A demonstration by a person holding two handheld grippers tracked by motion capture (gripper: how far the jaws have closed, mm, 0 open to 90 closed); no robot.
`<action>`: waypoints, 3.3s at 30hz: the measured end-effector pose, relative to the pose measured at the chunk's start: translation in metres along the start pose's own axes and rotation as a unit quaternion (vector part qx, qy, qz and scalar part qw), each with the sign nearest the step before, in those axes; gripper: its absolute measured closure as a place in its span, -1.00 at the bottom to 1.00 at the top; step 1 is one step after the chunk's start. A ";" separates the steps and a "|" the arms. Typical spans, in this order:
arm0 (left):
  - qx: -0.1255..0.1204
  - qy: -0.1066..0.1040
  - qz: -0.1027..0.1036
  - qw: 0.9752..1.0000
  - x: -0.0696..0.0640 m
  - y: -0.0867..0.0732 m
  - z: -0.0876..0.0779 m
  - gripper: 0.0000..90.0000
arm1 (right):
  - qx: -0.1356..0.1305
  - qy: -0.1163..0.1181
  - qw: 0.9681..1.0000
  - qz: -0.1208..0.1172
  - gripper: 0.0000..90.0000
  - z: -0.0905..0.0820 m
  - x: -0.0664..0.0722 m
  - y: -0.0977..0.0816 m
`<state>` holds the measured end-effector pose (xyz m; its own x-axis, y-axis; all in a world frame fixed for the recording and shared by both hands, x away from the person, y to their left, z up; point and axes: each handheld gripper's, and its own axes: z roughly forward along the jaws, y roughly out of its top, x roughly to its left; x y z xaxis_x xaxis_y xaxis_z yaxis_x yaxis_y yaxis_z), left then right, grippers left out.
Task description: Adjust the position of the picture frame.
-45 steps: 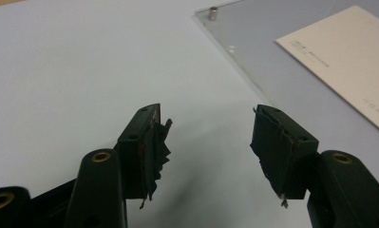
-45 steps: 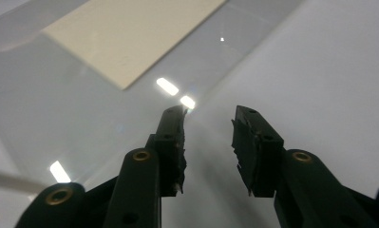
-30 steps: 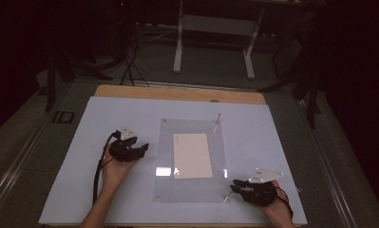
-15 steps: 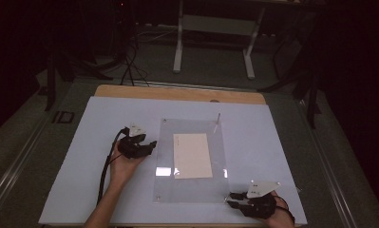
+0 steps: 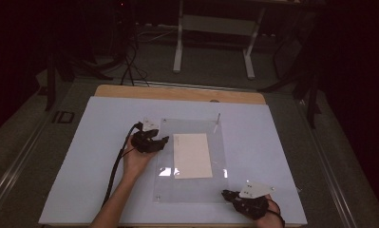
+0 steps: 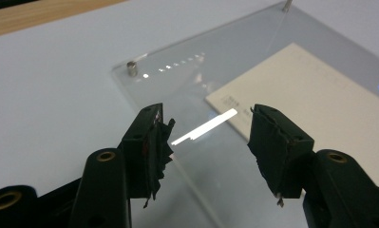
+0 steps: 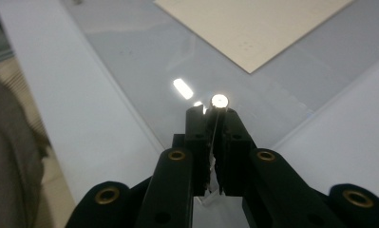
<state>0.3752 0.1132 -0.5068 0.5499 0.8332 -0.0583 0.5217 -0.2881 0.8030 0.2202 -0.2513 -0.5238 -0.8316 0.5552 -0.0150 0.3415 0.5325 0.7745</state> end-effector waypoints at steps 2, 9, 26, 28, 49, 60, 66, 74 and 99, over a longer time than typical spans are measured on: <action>-0.001 -0.001 0.001 1.000 -0.002 0.003 0.004 0.03 | -0.005 -0.018 1.000 0.013 0.89 0.000 0.005 -0.001; -0.006 -0.016 0.004 1.000 -0.010 0.014 0.023 0.09 | -0.009 -0.053 0.998 0.042 0.89 0.001 0.013 -0.001; -0.010 -0.050 0.001 0.999 -0.023 0.042 0.077 0.15 | -0.015 -0.038 0.998 0.040 0.89 0.001 0.009 -0.003; -0.013 -0.053 0.002 0.999 -0.026 0.044 0.082 0.15 | -0.015 -0.037 0.998 0.038 0.89 0.001 0.009 -0.003; -0.017 -0.083 0.014 0.996 -0.060 0.078 0.140 0.17 | -0.021 -0.021 0.999 0.040 0.88 0.001 0.005 -0.004; -0.019 -0.104 0.007 0.994 -0.081 0.099 0.168 0.18 | -0.027 -0.010 0.998 0.051 0.87 0.000 0.003 -0.006; 0.005 -0.105 0.006 0.994 -0.082 0.105 0.180 0.46 | -0.027 -0.011 0.998 0.052 0.87 0.000 0.003 -0.006; 0.010 -0.112 -0.006 0.994 -0.082 0.111 0.187 0.77 | -0.030 -0.006 0.998 0.059 0.87 0.000 0.002 -0.006; 0.057 -0.047 0.107 0.992 -0.066 0.120 0.156 0.90 | -0.062 0.027 0.988 0.139 0.78 -0.006 -0.006 -0.001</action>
<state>0.5031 -0.0498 -0.4989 0.7112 0.7014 0.0475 0.4535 -0.5094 0.7314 0.2223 -0.2587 -0.5206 -0.7361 0.6326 0.2408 0.5072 0.2799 0.8151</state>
